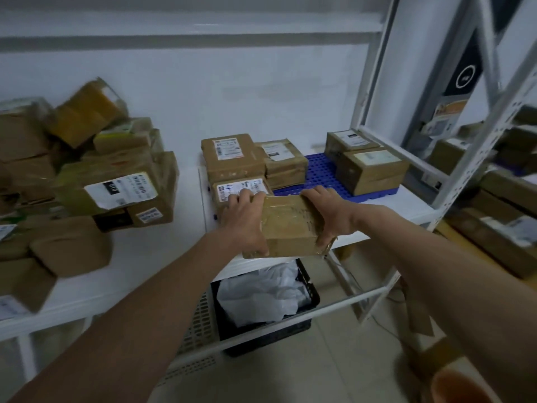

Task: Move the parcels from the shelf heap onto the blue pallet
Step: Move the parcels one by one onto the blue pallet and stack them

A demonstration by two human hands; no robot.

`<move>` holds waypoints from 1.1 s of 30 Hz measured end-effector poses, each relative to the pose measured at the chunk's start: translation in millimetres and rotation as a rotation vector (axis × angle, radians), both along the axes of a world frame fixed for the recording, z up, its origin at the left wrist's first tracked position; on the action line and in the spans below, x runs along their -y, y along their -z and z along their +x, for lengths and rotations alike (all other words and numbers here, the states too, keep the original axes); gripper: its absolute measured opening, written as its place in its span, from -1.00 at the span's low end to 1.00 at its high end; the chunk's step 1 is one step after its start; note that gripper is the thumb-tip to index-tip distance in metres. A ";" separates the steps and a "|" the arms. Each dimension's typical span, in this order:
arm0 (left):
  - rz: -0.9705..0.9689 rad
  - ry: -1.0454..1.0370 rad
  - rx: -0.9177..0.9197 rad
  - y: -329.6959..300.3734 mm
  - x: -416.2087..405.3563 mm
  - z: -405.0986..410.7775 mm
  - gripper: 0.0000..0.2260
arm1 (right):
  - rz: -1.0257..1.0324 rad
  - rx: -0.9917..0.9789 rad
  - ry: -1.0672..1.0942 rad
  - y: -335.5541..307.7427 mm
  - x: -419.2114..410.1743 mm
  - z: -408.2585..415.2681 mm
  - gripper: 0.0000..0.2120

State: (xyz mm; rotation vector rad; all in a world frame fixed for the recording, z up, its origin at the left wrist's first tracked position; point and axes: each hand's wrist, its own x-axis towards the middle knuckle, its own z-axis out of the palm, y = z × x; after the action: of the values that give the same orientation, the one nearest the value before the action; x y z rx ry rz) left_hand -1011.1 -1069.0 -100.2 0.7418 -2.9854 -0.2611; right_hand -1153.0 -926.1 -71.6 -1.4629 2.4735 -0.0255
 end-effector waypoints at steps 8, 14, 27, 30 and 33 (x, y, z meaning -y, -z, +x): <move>-0.047 -0.002 0.006 8.2 -31.0 -55.1 -0.04 | 0.033 -0.049 -0.021 7.9 -29.0 -56.4 0.14; -0.020 0.003 0.017 15.8 -32.6 -95.8 -0.03 | 0.056 -0.072 -0.011 22.8 -24.0 -85.6 0.20; -0.112 -0.046 0.032 23.2 43.3 -166.4 0.28 | -0.063 -0.094 -0.052 21.9 46.0 -169.9 0.08; -0.105 -0.066 0.074 24.0 62.6 -173.5 0.28 | -0.073 -0.055 -0.056 26.9 63.8 -185.7 0.08; -0.097 -0.079 0.119 25.2 75.0 -180.5 0.26 | -0.075 -0.036 -0.070 34.3 76.6 -194.8 0.08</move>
State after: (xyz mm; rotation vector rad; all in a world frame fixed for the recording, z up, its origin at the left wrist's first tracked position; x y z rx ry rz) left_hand -1191.6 -1144.0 -125.5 0.8922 -3.0440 -0.0698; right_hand -1347.8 -1002.7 -105.8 -1.5925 2.4728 -0.0805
